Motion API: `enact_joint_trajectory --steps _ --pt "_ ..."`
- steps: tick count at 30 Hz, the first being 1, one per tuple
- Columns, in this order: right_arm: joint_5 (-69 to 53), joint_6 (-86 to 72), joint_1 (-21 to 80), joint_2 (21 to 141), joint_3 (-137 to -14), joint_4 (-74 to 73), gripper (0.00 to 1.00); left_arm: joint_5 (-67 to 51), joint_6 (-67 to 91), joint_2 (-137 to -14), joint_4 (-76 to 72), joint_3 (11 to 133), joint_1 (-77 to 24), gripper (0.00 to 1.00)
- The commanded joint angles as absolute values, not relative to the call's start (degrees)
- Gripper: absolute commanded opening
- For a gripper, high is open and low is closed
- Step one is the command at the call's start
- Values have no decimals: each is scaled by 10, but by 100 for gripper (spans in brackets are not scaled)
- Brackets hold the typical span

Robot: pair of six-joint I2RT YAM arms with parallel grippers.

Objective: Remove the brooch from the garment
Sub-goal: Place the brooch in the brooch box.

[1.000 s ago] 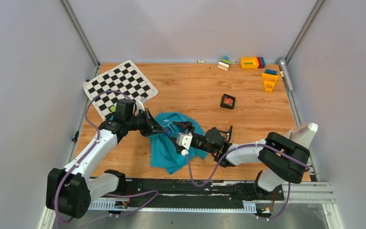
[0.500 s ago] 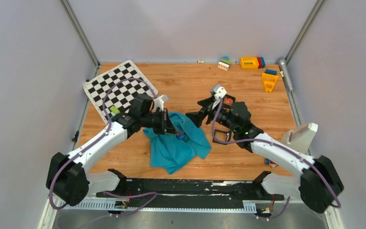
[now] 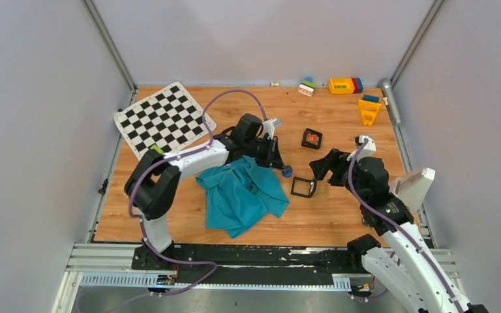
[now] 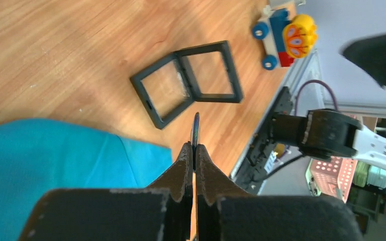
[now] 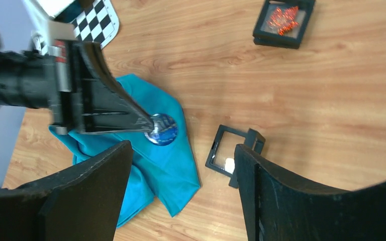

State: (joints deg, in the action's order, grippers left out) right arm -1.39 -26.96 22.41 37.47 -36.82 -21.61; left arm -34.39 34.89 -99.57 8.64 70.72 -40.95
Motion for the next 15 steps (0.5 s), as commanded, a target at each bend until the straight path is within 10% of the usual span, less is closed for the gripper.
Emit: enact_joint_trajectory --steps 1,15 --pt "42 -361 222 323 -346 -277 74 -347 327 -1069 34 741 -424 0" --pt "87 -415 222 332 -319 -289 72 -332 389 -1167 -110 746 -464 0"
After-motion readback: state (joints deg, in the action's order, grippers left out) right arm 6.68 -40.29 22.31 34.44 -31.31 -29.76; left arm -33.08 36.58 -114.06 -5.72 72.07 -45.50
